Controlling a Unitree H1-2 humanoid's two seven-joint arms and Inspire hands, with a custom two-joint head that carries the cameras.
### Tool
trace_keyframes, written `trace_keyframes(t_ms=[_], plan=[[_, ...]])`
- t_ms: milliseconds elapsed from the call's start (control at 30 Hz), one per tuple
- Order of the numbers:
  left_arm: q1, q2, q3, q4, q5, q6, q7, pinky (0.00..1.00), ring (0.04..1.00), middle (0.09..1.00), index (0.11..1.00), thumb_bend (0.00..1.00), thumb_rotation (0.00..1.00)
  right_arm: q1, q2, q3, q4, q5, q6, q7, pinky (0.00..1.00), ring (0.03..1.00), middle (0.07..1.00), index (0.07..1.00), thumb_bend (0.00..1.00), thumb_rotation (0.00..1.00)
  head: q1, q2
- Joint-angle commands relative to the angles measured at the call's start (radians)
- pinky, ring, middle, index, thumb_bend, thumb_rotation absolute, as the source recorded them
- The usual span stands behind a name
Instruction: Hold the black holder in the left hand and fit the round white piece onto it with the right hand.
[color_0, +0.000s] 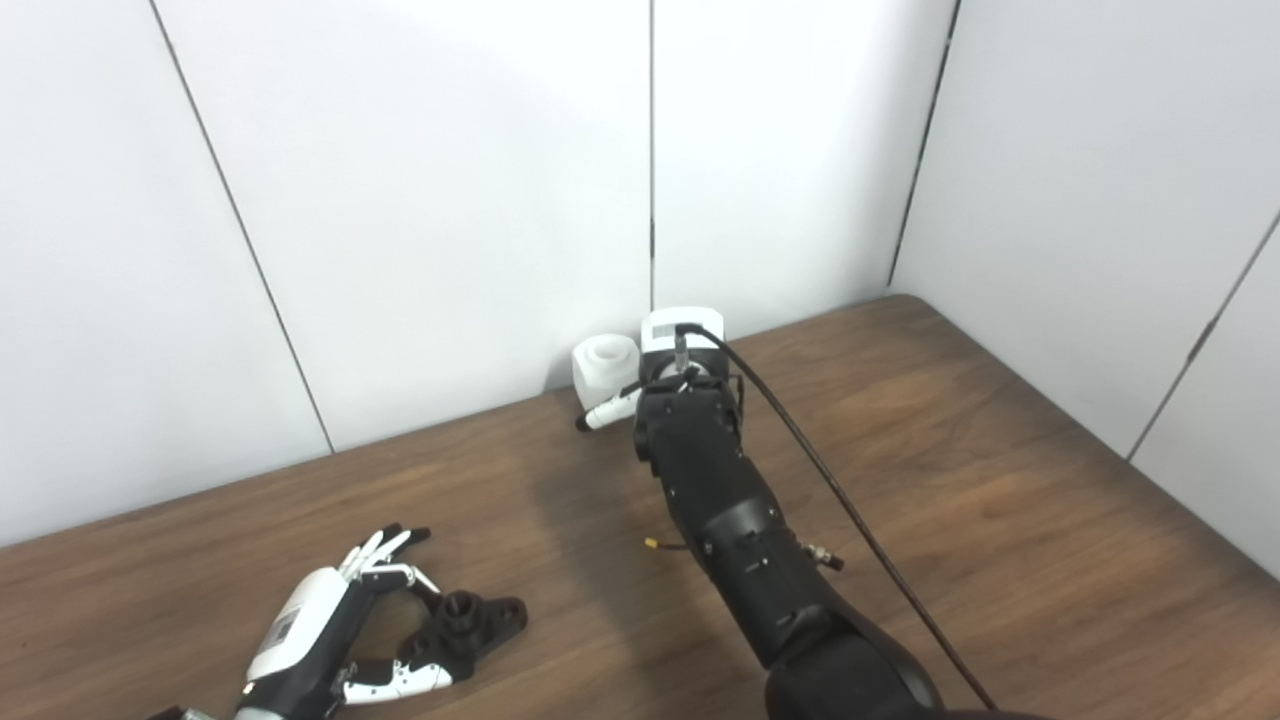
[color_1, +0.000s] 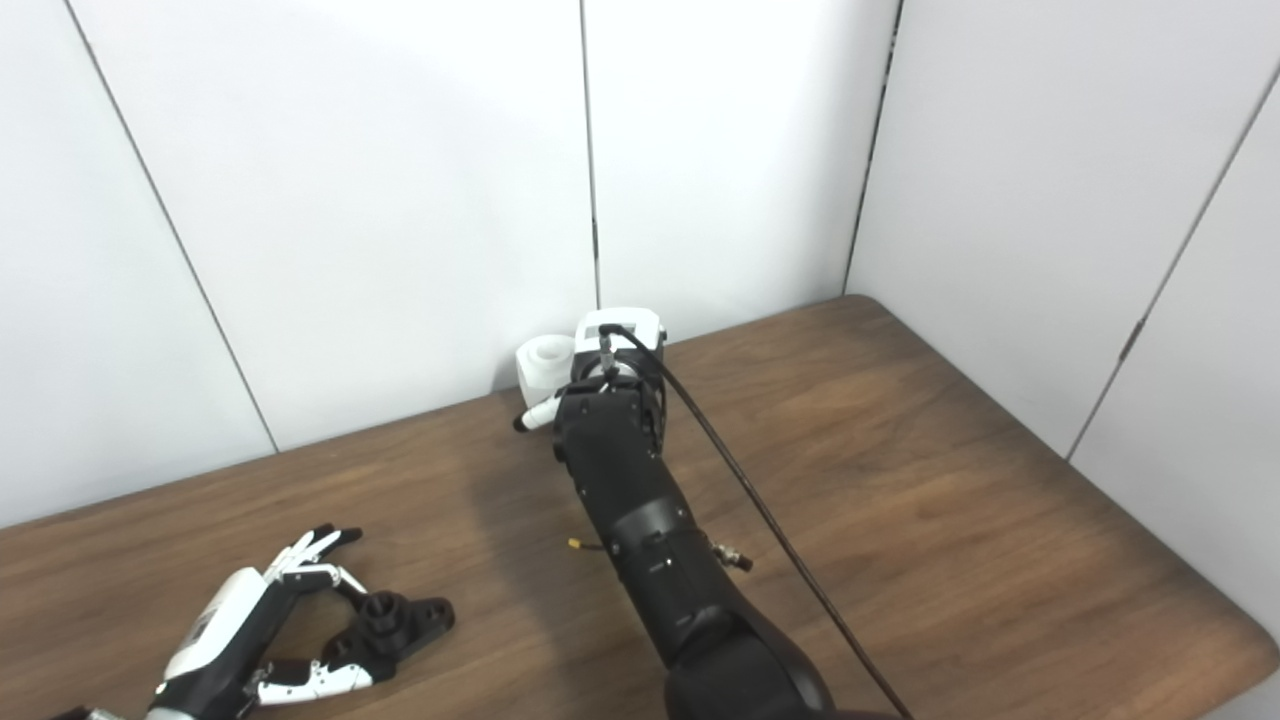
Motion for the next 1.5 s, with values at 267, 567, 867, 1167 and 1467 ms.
trace_keyframes(t_ms=[267, 567, 867, 1167, 1467], plan=[[0.119, -0.013, -0.031, 0.057, 0.022, 0.071, -0.017, 1.0, 1.0, 0.934, 0.483, 0.52, 0.05, -0.12, 0.034, -0.05, 0.178, 0.04, 0.006, -0.292, 0.81, 0.888, 0.939, 0.75, 0.99, 0.78, 0.041, -0.004], [0.139, -0.013, -0.017, 0.009, 0.014, 0.09, -0.014, 1.0, 1.0, 0.932, 0.483, 0.52, 0.05, -0.139, 0.001, 0.043, 0.42, 0.342, 0.004, -0.779, 0.8, 0.73, 0.697, 0.482, 0.55, 0.17, 0.054, 0.01], [0.135, -0.011, -0.021, 0.002, 0.017, 0.103, -0.02, 1.0, 1.0, 0.935, 0.483, 0.52, 0.05, -0.12, -0.067, 0.222, 0.416, 0.548, 0.005, -0.911, 0.84, 0.739, 0.704, 0.479, 0.52, 0.13, 0.046, 0.017], [0.12, -0.016, -0.027, 0.024, 0.027, 0.094, -0.007, 1.0, 1.0, 0.934, 0.484, 0.52, 0.05, -0.046, -0.194, 0.377, 0.15, 0.564, 0.002, -0.722, 0.83, 0.746, 0.743, 0.479, 0.52, 0.15, 0.041, 0.024], [0.093, -0.02, -0.033, 0.075, 0.023, 0.081, -0.003, 1.0, 1.0, 0.932, 0.484, 0.52, 0.06, -0.023, -0.318, 0.442, -0.098, 0.582, 0.0, -0.575, 0.82, 0.742, 0.764, 0.482, 0.52, 0.15, 0.035, 0.021]])
